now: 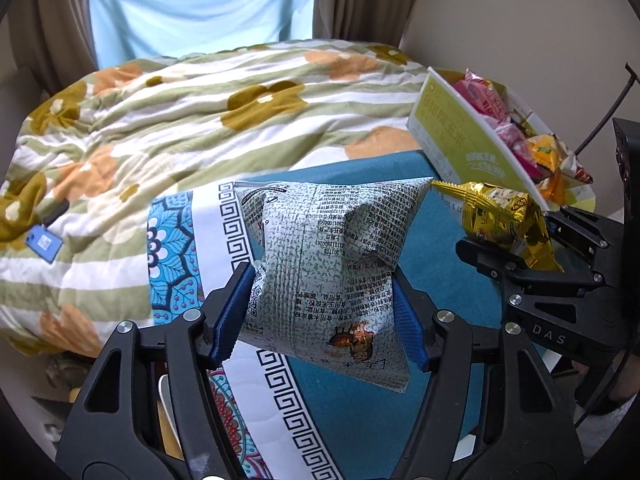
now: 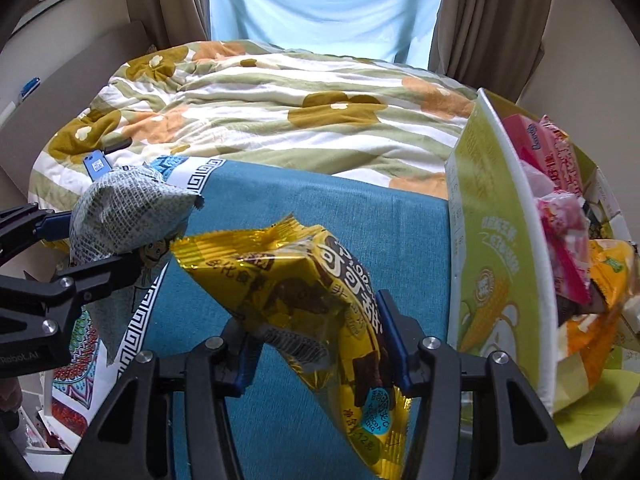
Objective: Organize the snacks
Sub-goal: 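Carry both packs into the yellow box and open both tools to release them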
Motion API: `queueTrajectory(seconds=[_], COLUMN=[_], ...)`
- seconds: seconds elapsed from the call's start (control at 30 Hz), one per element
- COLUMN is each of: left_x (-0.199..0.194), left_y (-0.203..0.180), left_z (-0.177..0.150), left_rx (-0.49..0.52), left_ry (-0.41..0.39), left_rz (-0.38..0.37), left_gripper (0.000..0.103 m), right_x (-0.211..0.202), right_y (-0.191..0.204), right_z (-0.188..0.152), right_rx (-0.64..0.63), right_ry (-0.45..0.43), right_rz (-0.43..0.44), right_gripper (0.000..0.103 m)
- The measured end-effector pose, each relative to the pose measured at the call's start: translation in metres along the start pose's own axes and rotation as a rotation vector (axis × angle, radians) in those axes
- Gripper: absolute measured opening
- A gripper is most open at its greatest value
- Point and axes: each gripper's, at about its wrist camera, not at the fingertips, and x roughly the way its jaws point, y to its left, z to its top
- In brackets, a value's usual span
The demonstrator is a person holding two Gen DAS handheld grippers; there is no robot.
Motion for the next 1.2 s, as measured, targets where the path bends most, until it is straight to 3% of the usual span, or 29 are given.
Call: queueTrajectory(seconds=[0.27,0.43,0.63,0.9,0.97,1.0,1.03,1.2], left_x=[-0.055,-0.066,-0.045,0.020,0.035,0.040,0.042,0.037], left_y=[-0.075,-0.133,-0.201,-0.286,-0.296,-0.299,-0.301,-0.289], left_z=[0.042,0.072,0.108,0.158,0.165,0.166,0.165,0.149], left_rx=[0.096,0.111,0.071,0.062,0.056,0.048,0.035,-0.047], left_ry=[-0.129,-0.183,-0.205,-0.172,-0.151,-0.142,-0.143,-0.149], left_rz=[-0.082,-0.121,-0.133,-0.088,-0.054,-0.039,-0.028,-0.028], left_gripper=[0.062,0.062,0.063,0.064,0.074,0.092,0.103,0.103], right_x=[-0.097,-0.143,-0.173,-0.179,-0.175,-0.173,-0.171,-0.161], right_y=[-0.027,-0.072,-0.144,-0.237,-0.255,-0.262,-0.270,-0.289], right_z=[-0.014,-0.018,-0.012,-0.008,-0.009,-0.008,-0.007,-0.006], right_rx=[0.087,0.148,0.175,0.179,0.181,0.184,0.187,0.168], right_ry=[-0.124,-0.193,-0.258,-0.284,-0.281,-0.276,-0.273,-0.261], right_rz=[-0.019,-0.043,-0.065,-0.054,-0.052,-0.046,-0.034,-0.002], right_gripper=[0.048,0.048,0.048,0.048,0.048,0.048,0.048,0.048])
